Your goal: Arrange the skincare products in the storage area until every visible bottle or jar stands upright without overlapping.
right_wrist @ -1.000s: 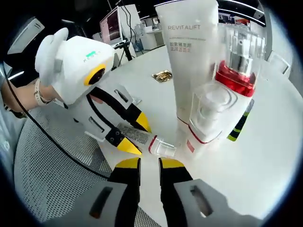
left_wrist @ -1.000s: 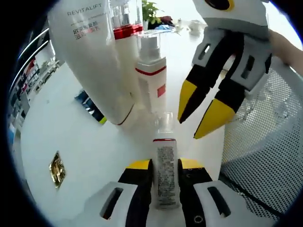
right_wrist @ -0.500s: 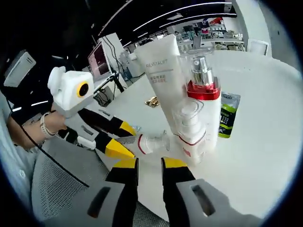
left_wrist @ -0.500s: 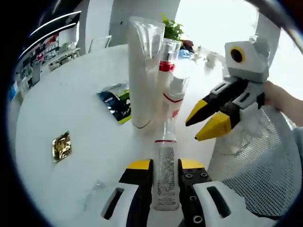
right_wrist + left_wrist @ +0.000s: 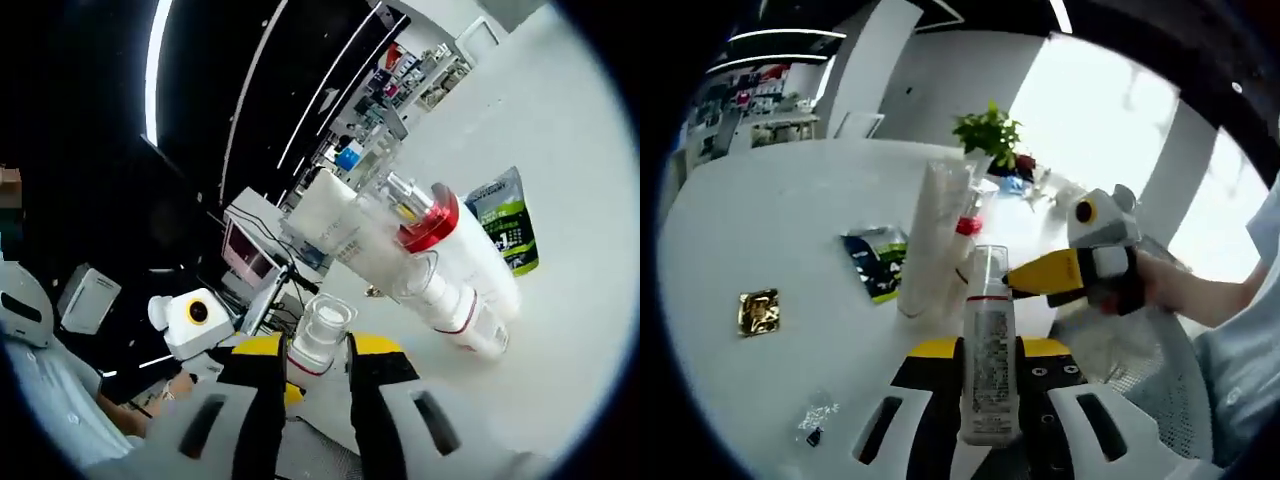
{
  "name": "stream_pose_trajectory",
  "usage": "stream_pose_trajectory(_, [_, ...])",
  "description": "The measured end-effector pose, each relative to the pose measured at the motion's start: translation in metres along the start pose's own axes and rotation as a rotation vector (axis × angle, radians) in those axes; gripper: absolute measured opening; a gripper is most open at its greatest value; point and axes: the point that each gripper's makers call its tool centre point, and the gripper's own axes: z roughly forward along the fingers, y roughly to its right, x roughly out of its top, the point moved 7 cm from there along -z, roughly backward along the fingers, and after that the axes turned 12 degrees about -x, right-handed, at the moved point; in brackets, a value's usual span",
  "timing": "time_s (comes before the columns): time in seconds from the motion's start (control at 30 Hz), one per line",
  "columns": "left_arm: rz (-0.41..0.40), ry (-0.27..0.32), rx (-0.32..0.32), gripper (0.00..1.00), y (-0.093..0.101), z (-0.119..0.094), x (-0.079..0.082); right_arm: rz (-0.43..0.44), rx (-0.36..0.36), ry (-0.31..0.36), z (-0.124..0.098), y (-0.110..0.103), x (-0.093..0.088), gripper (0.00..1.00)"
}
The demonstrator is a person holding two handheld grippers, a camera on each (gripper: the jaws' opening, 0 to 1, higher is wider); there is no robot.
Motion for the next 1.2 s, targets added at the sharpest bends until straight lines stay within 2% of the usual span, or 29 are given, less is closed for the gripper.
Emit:
stream_pose_trajectory(0.07, [0.003, 0.007, -0.013, 0.16, 0.001, 0.001, 0.001, 0.056, 0.032, 0.037, -0.001, -0.001, 0.004, 0.23])
stream_pose_trajectory(0.2, [0.001, 0.001, -0.02, 0.17, 0.001, 0.007, 0.002, 0.009, 0.03, 0.04, -0.002, -0.003, 0.006, 0.23])
stream_pose_trajectory(0.33, [0.062, -0.1, 0.01, 0.17, -0.001, 0.013, -0.006, -0.116, 0.007, 0.014, 0.002, -0.006, 0.004, 0.22])
stream_pose_trajectory(0.43, [0.057, -0.114, 0.016, 0.17, -0.004, 0.017, -0.008, -0.216, -0.015, 0.017, 0.004, -0.01, 0.004, 0.21])
stream_pose_trajectory(0.6, [0.091, -0.185, 0.042, 0.17, -0.011, 0.023, -0.015, -0.414, -0.052, -0.002, 0.008, -0.013, 0.001, 0.21])
stream_pose_trajectory(0.7, [0.116, -0.22, 0.052, 0.17, -0.015, 0.026, -0.017, -0.5, -0.068, -0.012, 0.01, -0.014, 0.0, 0.21])
stream_pose_trajectory(0.87, [0.151, -0.276, 0.069, 0.17, -0.024, 0.032, -0.021, -0.594, -0.104, -0.044, 0.015, -0.013, -0.004, 0.21])
stream_pose_trajectory(0.93, [0.188, -0.301, 0.086, 0.17, -0.029, 0.034, -0.023, -0.636, -0.127, -0.056, 0.017, -0.012, -0.004, 0.21])
stream_pose_trajectory(1.0, [0.201, -0.334, 0.088, 0.17, -0.032, 0.037, -0.026, -0.687, -0.139, -0.088, 0.019, -0.01, -0.006, 0.21])
stream_pose_trajectory(1.07, [0.215, -0.336, 0.094, 0.17, -0.035, 0.039, -0.026, -0.705, -0.147, -0.078, 0.021, -0.01, -0.006, 0.21])
stream_pose_trajectory(1.2, [0.253, -0.36, 0.097, 0.18, -0.039, 0.042, -0.028, -0.757, -0.165, -0.099, 0.022, -0.008, -0.006, 0.21])
